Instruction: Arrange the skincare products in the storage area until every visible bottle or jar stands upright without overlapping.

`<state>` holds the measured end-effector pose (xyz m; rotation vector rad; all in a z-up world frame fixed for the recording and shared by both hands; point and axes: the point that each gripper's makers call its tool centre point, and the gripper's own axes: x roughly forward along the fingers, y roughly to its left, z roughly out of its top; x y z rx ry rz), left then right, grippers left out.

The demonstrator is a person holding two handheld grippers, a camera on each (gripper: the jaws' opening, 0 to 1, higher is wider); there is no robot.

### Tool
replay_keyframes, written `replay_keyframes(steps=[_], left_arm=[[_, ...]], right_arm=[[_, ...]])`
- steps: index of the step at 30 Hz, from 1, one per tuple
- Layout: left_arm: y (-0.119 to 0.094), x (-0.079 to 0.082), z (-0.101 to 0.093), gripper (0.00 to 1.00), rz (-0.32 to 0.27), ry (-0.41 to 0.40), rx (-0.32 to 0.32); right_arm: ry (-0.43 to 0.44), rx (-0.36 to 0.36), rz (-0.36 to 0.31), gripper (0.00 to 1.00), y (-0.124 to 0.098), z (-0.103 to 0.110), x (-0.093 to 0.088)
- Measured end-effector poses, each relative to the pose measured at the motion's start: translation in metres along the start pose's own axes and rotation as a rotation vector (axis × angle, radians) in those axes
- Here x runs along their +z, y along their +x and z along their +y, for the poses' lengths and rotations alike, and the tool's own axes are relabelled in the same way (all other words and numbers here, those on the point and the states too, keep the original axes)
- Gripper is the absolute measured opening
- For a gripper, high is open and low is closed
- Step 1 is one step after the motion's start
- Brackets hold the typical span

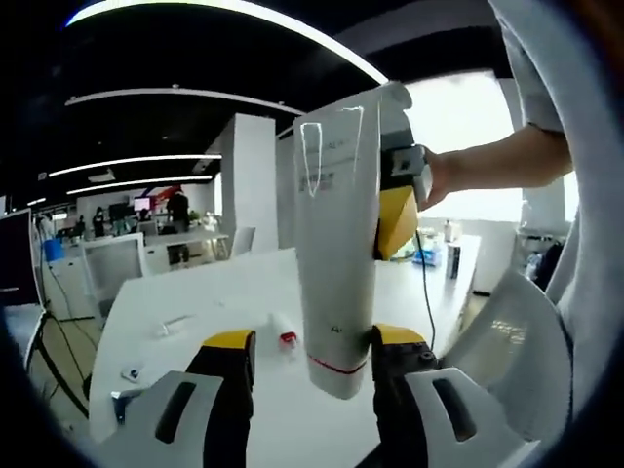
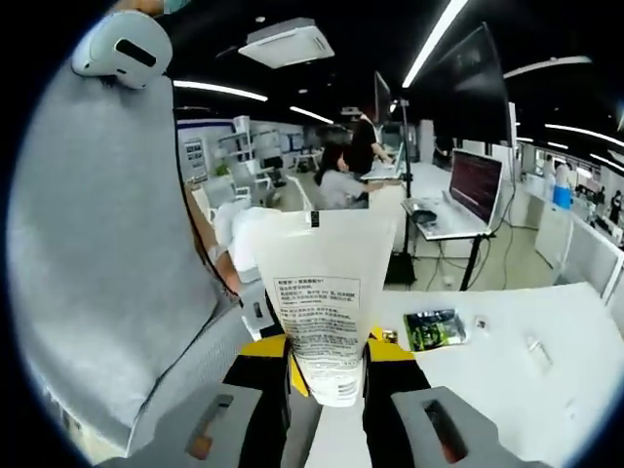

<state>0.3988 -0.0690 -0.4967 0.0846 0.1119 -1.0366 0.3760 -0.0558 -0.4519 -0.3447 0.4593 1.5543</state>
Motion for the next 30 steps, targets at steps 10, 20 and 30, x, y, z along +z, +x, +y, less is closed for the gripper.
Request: replay_keyframes(steps=[10, 20, 30], left_arm=[[0.004, -0.005, -0.029, 0.30, 0.035, 0.031, -0.140], [-0.001, 0.005, -0.042, 0.34, -0.015, -0.058, -0.237], [0.003, 0.013, -0.046, 0.32, -0.044, -0.050, -0.280]], right_arm=[[-0.049, 0.076, 0.054, 0.20, 0.012, 0.015, -0.008], [-0.058, 0.166, 0.033, 0.20, 0.018, 0.031, -0.005], [-0.024, 0.161, 0.005, 0.20, 0.013, 0.030, -0.002]])
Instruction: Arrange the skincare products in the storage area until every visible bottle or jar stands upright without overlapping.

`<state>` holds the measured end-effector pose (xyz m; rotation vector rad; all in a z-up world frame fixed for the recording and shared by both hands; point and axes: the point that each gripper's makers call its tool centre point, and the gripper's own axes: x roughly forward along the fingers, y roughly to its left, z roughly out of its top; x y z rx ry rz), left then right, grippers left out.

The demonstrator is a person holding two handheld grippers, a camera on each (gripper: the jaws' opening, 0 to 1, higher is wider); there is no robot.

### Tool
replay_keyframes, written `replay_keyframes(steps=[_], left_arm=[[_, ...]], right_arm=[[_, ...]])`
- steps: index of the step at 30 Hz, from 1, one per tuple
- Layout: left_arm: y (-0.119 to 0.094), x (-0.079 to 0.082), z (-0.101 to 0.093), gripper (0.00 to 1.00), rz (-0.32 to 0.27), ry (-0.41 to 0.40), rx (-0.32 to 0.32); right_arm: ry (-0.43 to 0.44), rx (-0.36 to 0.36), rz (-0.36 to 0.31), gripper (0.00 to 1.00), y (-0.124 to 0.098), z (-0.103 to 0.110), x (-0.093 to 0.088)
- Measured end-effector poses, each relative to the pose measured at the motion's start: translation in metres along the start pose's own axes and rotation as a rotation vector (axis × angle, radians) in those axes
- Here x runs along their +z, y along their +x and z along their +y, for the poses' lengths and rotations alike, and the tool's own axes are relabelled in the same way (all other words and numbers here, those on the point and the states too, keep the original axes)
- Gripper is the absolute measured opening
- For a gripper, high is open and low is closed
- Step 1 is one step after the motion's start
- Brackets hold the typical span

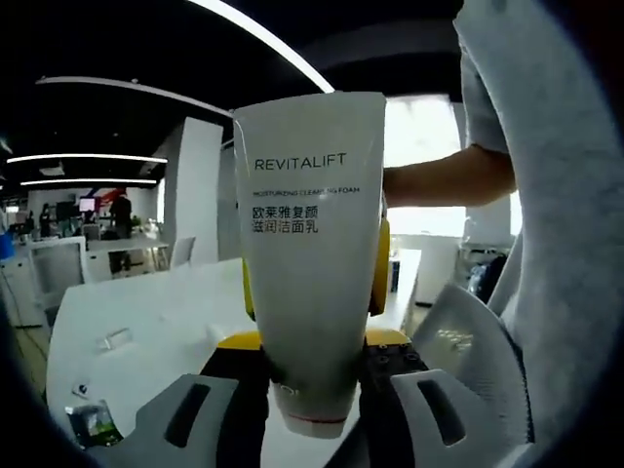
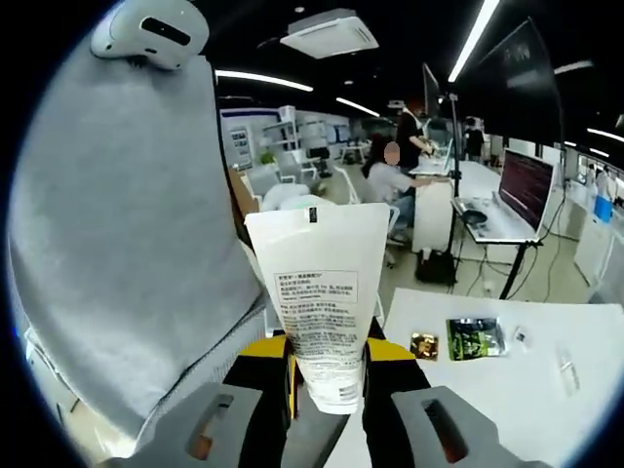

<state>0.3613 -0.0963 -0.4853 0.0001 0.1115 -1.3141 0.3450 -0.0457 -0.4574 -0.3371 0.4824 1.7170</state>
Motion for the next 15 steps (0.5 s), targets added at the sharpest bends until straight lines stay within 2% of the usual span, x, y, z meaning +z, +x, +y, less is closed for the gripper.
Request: replay_keyframes(steps=[1, 2, 4, 5, 7, 11, 15], left_arm=[[0.000, -0.001, 0.000, 0.32, 0.014, 0.000, -0.001], [-0.001, -0.004, 0.000, 0.32, 0.053, -0.016, -0.006], [-0.001, -0.010, -0.005, 0.31, 0.098, -0.060, -0.041], [0.000, -0.013, -0.003, 0.30, 0.122, -0.041, -0.036], [0.001, -0.015, -0.003, 0.29, 0.130, -0.024, -0.028], [0.000, -0.009, -0.001, 0.27, 0.120, -0.028, -0.018], [0.002, 0.004, 0.005, 0.26, 0.045, -0.085, 0.001]], right_arm=[[0.003, -0.001, -0.002, 0.20, 0.000, 0.000, 0.000], [0.004, -0.004, -0.004, 0.20, 0.000, 0.000, -0.001], [0.033, 0.005, 0.000, 0.20, 0.001, 0.001, -0.003], [0.035, 0.004, 0.011, 0.20, 0.003, 0.000, -0.006], [0.035, 0.007, 0.016, 0.20, 0.004, 0.000, -0.008], [0.047, 0.007, -0.011, 0.21, 0.000, -0.002, -0.003], [0.106, 0.005, -0.075, 0.22, -0.004, -0.008, 0.007]])
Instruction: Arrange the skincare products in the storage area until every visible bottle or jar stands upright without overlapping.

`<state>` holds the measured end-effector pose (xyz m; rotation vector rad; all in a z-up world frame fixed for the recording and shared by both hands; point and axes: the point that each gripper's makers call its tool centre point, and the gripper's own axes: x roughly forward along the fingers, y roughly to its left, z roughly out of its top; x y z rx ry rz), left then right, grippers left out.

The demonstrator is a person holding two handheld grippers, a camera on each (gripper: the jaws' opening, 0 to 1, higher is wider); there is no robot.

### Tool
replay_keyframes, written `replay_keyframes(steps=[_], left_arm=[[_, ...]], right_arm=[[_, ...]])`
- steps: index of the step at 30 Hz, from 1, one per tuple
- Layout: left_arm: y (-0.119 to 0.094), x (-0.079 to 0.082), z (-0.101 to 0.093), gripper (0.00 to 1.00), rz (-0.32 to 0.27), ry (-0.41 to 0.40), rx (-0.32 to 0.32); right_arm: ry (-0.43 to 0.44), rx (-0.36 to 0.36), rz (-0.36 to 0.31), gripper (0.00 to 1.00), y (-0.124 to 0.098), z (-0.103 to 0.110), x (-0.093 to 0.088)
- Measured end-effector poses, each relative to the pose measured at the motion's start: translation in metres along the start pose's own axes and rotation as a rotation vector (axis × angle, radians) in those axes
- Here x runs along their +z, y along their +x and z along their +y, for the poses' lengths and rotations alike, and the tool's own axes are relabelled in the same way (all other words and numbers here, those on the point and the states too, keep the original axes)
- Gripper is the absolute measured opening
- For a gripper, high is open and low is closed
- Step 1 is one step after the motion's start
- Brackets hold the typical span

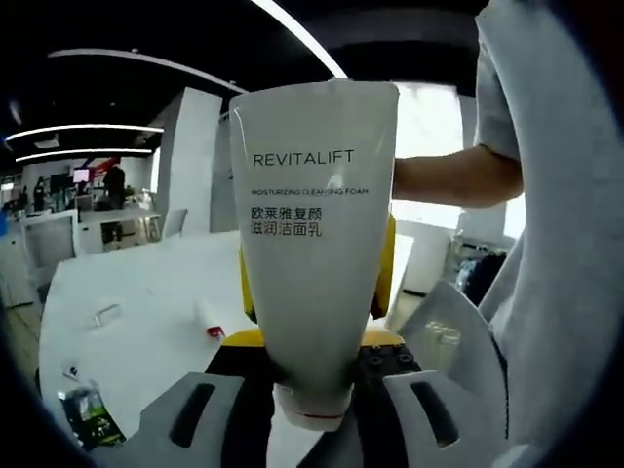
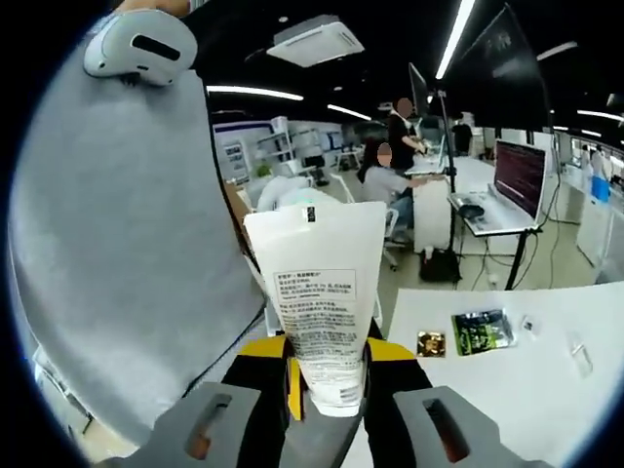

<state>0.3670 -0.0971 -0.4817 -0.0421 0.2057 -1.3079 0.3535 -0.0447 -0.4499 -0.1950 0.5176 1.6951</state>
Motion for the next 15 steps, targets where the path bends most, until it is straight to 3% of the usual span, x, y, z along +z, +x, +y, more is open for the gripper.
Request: replay_keyframes(steps=[4, 8, 15], left_arm=[[0.000, -0.003, 0.004, 0.25, -0.003, 0.007, 0.020], [-0.003, -0.015, 0.010, 0.24, 0.041, 0.025, 0.048], [-0.011, -0.018, 0.023, 0.24, 0.043, 0.007, 0.110]], right_arm=[[0.009, -0.017, 0.010, 0.23, 0.004, -0.003, -0.002], [0.019, -0.038, 0.031, 0.23, 0.010, -0.008, -0.011], [0.082, -0.104, -0.005, 0.24, 0.013, -0.020, -0.012]])
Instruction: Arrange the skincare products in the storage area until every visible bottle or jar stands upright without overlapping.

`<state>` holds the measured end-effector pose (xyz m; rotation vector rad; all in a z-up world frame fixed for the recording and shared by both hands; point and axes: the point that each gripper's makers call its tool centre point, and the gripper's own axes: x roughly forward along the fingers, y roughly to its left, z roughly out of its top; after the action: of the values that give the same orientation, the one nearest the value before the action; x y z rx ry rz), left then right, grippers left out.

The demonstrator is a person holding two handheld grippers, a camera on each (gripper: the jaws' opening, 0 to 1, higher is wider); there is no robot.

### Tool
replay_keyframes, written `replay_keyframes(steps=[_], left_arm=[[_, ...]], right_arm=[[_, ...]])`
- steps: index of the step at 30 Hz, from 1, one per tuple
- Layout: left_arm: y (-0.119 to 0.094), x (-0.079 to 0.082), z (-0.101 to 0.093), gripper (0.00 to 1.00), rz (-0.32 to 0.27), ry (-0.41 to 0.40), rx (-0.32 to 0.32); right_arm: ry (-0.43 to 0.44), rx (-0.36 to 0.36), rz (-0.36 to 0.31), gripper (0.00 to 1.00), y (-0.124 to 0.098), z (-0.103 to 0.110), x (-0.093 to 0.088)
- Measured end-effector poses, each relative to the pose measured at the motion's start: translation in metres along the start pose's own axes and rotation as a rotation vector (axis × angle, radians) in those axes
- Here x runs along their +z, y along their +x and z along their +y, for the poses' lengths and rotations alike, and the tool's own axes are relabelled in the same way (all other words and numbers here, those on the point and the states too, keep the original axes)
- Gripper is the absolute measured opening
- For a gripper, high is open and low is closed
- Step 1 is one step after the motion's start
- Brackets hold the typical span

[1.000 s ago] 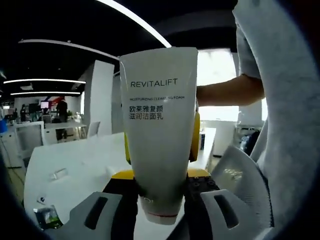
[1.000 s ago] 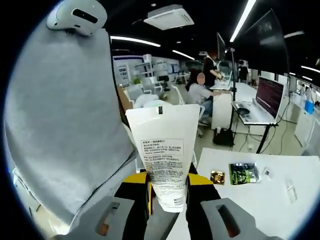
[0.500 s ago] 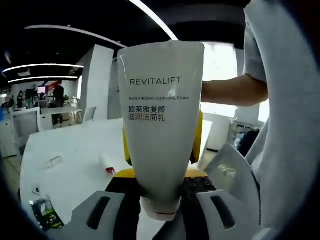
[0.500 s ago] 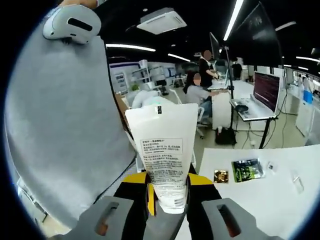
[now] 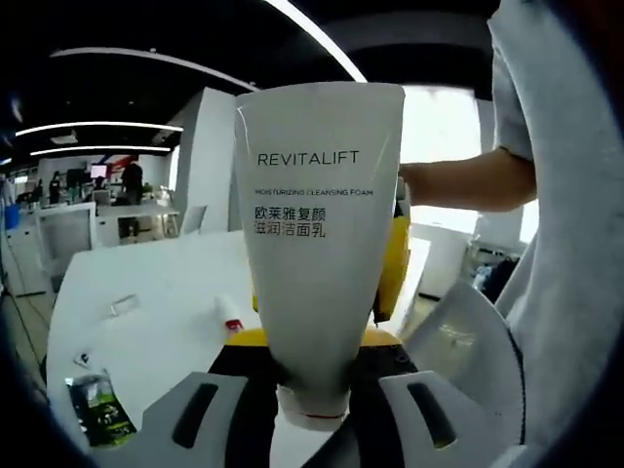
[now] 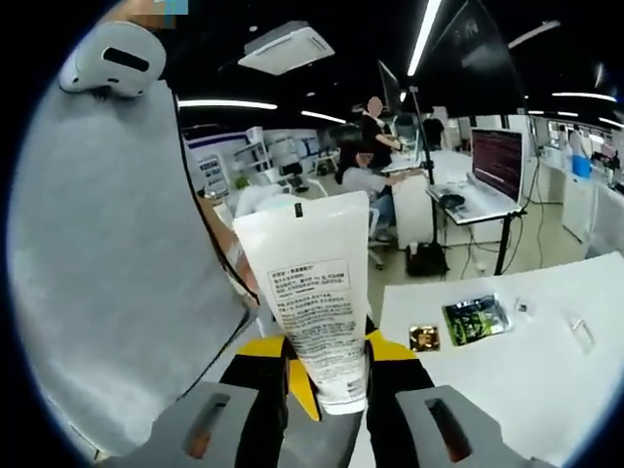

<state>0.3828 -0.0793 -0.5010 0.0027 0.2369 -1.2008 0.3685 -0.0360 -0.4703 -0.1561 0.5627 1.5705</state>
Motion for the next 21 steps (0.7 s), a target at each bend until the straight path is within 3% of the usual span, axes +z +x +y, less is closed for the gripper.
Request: replay_keyframes(steps=[9, 12, 17, 21], left_arm=[[-0.001, -0.001, 0.015, 0.23, 0.002, -0.016, 0.084], [-0.004, 0.001, 0.022, 0.23, -0.007, -0.020, 0.121], [-0.007, -0.002, 0.034, 0.23, 0.001, -0.038, 0.185], [-0.010, 0.000, 0.042, 0.24, -0.008, -0.038, 0.228]], right_arm=[[0.037, -0.122, -0.024, 0.23, 0.009, -0.013, -0.008], [0.051, -0.162, -0.074, 0.23, 0.010, -0.017, -0.001], [0.063, -0.245, -0.100, 0.23, 0.014, -0.025, 0.003], [0.090, -0.310, -0.178, 0.25, 0.018, -0.028, 0.010]])
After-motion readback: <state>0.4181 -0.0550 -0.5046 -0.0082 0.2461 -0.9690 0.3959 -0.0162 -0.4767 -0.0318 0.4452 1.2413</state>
